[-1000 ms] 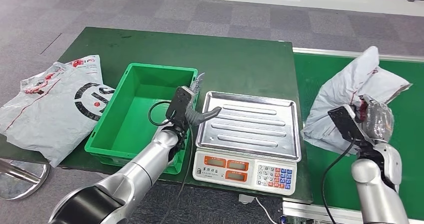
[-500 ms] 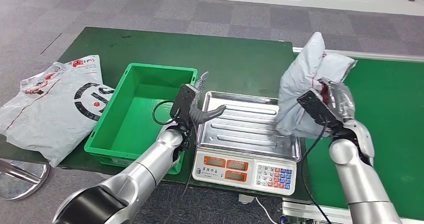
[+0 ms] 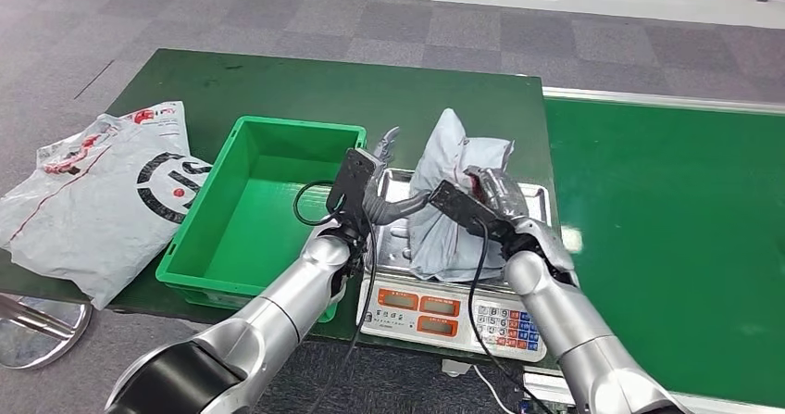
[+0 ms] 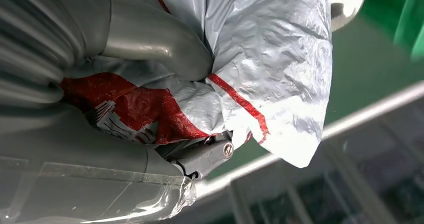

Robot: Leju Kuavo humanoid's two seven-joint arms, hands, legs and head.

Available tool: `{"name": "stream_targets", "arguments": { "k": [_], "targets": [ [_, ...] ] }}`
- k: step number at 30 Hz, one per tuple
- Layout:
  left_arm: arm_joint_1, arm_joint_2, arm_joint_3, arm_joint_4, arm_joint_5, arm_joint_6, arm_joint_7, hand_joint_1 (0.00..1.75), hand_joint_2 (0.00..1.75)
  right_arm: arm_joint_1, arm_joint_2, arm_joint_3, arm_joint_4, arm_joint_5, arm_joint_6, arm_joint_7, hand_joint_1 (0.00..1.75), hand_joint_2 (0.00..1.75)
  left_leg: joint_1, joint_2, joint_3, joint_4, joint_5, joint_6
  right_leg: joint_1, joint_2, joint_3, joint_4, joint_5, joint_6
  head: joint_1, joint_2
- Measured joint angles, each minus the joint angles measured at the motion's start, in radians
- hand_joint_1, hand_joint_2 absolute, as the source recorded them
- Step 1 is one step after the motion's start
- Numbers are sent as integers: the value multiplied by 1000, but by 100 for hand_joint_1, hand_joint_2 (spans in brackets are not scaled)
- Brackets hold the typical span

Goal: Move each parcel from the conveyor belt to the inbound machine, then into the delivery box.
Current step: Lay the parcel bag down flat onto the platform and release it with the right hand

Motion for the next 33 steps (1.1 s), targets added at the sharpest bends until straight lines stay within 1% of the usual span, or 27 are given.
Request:
{"name": "stream_targets", "arguments": {
  "k": [5,7,8,11,12,15,19,22,24,26,30,33],
  "targets": [
    [-3,-1,-2,0,-15,0,-9,0,175,8,32,28,70,-54,98,-34,175,175,0,0,0,0,0,0,0,0,0,0,0,0,0,0],
    [-3,-1,-2,0,-17,0,-9,0,175,12,40,31,88,-66,112,-43,175,175,0,0,0,0,0,0,0,0,0,0,0,0,0,0],
    [-3,-1,-2,0,-17,0,-9,0,175,12,43,33,95,-69,115,-45,170,175,0,0,0,0,0,0,0,0,0,0,0,0,0,0],
    [-3,-1,-2,0,-18,0,-9,0,175,12,47,43,111,-71,117,-48,40,175,0,0,0,0,0,0,0,0,0,0,0,0,0,0],
    [-3,-1,-2,0,-18,0,-9,0,175,11,48,46,114,-69,118,-48,1,175,0,0,0,0,0,0,0,0,0,0,0,0,0,0],
    [-3,-1,-2,0,-21,0,-8,0,175,11,48,55,126,-60,113,-50,0,175,0,0,1,0,0,0,0,0,0,0,0,0,0,0],
    [-3,0,-2,-2,-26,10,0,0,175,20,48,63,133,-51,59,-65,0,175,0,0,1,0,0,0,0,0,0,0,0,0,0,0],
    [-3,1,-2,-2,-27,12,2,0,175,24,48,63,132,-47,46,-67,0,175,0,0,2,0,0,0,0,0,1,0,0,0,0,0],
    [-4,6,-4,-5,-48,14,14,0,175,59,34,63,71,-20,-4,-54,0,175,0,0,2,0,0,0,0,0,0,0,0,0,0,0],
    [-4,13,-10,-7,-78,13,34,0,175,109,7,61,-26,0,-57,-43,0,175,0,0,2,0,0,0,0,0,0,0,0,0,0,0],
    [-10,17,-25,1,-107,6,59,0,175,155,-35,13,-144,-49,-107,-68,0,175,-1,0,1,1,0,0,-1,0,0,0,0,0,0,0],
    [-18,7,-31,7,-108,6,74,0,175,169,-50,-46,-189,-80,-160,-97,0,175,-1,0,1,1,0,0,-1,0,0,0,0,0,0,0]
  ]
}}
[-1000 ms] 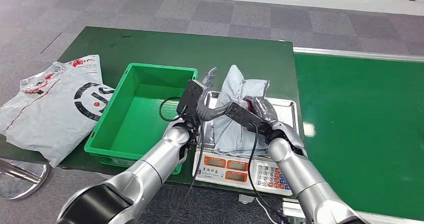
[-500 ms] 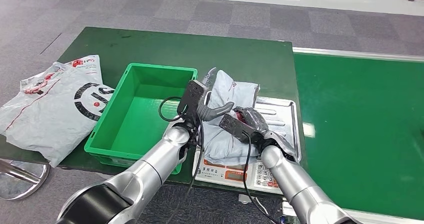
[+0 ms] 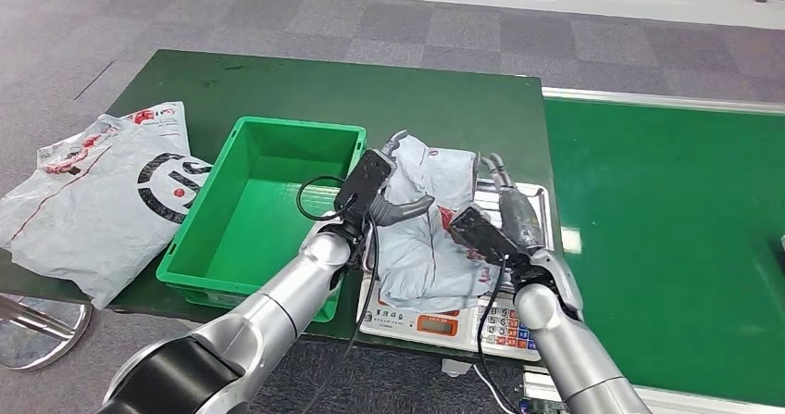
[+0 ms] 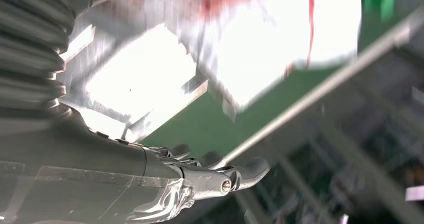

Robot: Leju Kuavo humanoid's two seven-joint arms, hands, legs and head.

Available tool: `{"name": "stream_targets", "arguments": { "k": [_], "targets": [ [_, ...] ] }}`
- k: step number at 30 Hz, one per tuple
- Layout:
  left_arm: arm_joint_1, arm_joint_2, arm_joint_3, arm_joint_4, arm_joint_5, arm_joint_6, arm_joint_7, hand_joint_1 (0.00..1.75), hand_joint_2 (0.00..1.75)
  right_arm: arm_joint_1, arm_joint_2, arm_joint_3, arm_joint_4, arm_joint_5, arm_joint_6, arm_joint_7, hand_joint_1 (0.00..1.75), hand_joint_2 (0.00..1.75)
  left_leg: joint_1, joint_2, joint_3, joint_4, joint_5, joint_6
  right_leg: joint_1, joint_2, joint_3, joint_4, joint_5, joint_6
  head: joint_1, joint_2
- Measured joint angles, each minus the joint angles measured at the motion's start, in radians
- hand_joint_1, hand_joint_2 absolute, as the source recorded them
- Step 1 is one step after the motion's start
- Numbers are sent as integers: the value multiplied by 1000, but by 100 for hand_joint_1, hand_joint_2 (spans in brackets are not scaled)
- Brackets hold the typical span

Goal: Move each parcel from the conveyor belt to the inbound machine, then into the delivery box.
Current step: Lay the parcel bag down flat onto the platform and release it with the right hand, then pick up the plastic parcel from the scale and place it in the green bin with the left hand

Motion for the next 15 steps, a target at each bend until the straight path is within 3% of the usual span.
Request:
{"name": "stream_targets", "arguments": {
  "k": [15],
  "targets": [
    [-45,-57,-49,40,-67,3,85,0,175,-11,-3,-161,-13,-81,-93,-66,0,175,0,0,0,0,0,0,0,0,0,0,0,0,0,0]
  ]
}}
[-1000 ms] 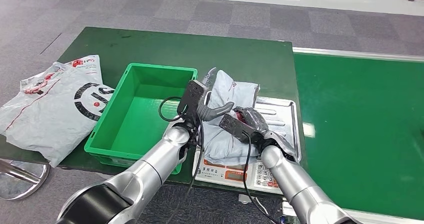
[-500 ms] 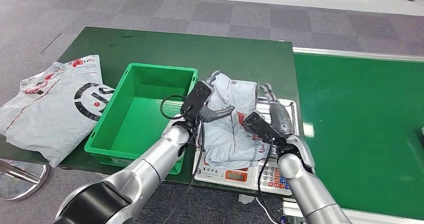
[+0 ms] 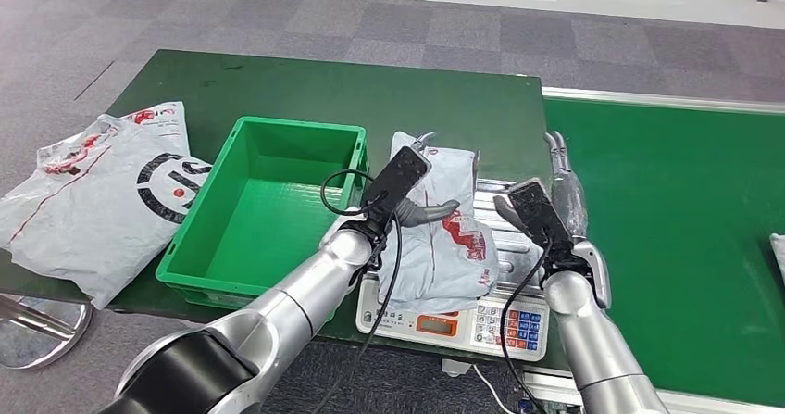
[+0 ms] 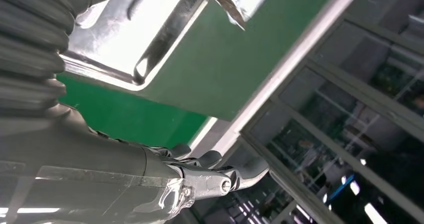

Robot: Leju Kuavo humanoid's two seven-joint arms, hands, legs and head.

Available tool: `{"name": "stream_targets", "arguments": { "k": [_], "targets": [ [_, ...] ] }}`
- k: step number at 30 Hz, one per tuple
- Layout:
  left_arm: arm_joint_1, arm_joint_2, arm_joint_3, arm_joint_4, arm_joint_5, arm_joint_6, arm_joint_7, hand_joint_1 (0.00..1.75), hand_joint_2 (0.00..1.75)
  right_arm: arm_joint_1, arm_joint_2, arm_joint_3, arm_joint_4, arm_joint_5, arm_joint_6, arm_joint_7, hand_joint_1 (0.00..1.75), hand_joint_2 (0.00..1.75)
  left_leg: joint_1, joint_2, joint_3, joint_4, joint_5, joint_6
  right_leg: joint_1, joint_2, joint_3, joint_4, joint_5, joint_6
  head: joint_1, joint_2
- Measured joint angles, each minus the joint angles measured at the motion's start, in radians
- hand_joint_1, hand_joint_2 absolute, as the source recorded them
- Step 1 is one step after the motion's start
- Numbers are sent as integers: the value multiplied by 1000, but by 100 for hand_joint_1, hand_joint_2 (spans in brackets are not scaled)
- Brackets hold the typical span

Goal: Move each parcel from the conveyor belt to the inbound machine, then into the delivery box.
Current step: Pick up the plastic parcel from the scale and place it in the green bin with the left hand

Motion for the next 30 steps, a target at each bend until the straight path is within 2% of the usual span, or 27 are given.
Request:
{"name": "stream_targets", "arguments": {
  "k": [7,9,12,13,16,17,22,30],
  "targets": [
    [-12,-3,-81,34,-142,34,70,0,175,-37,-8,-39,12,-64,-13,-9,0,175,0,1,0,0,0,0,0,1,0,0,0,0,0,0],
    [-19,-3,-113,51,-207,-4,125,0,175,-59,-10,-44,32,-86,14,0,0,175,0,1,0,0,0,0,0,1,0,0,0,0,0,0],
    [-25,-1,-201,87,-338,-123,236,2,175,-133,-13,-47,110,-108,48,-15,0,175,0,1,0,0,0,0,0,1,0,0,1,0,0,0],
    [-25,0,-227,96,-368,-157,258,39,175,-159,-13,-47,138,-112,54,-28,0,175,0,1,0,0,0,0,0,1,0,0,1,0,0,0],
    [-33,7,-304,118,-448,-239,301,168,175,-223,-9,-47,209,-130,77,-55,0,175,0,0,1,0,0,0,0,0,3,0,1,1,0,0],
    [-38,10,-331,124,-470,-263,310,175,175,-238,-5,-47,226,-135,81,-59,0,175,0,0,2,-1,0,0,0,0,3,0,0,1,0,0],
    [-60,22,-416,140,-521,-326,314,175,175,-308,23,-45,284,-145,99,-42,0,175,0,-1,5,-1,0,0,0,-1,7,0,0,0,0,0],
    [-78,36,-448,141,-529,-304,292,175,175,-348,44,-42,304,-155,108,-28,0,175,0,0,11,-2,0,0,0,-1,12,0,0,0,0,0]
  ]
}}
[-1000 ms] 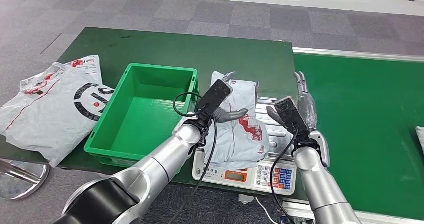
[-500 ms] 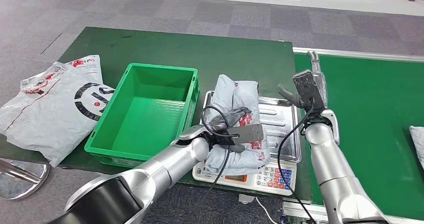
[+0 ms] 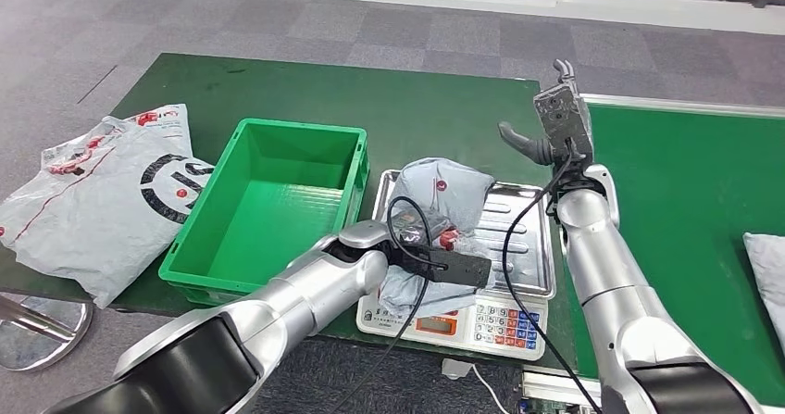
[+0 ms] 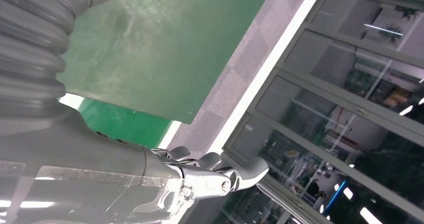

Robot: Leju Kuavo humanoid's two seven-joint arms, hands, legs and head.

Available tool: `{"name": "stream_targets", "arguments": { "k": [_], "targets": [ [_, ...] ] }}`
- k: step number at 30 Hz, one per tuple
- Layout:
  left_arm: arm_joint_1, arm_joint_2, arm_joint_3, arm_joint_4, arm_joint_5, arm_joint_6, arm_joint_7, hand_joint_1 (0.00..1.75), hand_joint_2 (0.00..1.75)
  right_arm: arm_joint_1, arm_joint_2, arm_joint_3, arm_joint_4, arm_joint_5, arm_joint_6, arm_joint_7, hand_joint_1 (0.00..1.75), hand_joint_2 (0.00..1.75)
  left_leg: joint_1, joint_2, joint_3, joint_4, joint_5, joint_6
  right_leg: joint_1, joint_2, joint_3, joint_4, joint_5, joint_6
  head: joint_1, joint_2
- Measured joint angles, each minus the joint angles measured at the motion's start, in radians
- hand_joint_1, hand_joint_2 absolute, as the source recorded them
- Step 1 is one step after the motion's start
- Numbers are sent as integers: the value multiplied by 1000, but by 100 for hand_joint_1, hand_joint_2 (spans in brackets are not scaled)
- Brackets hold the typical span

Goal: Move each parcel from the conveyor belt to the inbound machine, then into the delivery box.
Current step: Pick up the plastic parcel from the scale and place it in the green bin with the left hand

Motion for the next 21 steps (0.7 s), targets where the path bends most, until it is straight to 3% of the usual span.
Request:
{"name": "stream_targets", "arguments": {
  "k": [9,17,21],
  "targets": [
    [-2,8,8,-7,40,140,-17,175,175,0,17,1,4,4,-11,19,0,175,0,0,1,0,0,0,0,0,0,0,0,0,0,0],
    [-44,26,74,-48,47,374,-35,175,175,-3,23,25,15,13,-12,32,0,175,0,-2,-2,0,1,0,0,-1,-2,0,0,0,0,0],
    [-77,41,96,-61,-11,444,9,175,175,-4,23,28,23,11,-15,22,0,175,0,-2,-3,0,1,0,0,-1,-3,0,0,0,0,0]
  ]
}}
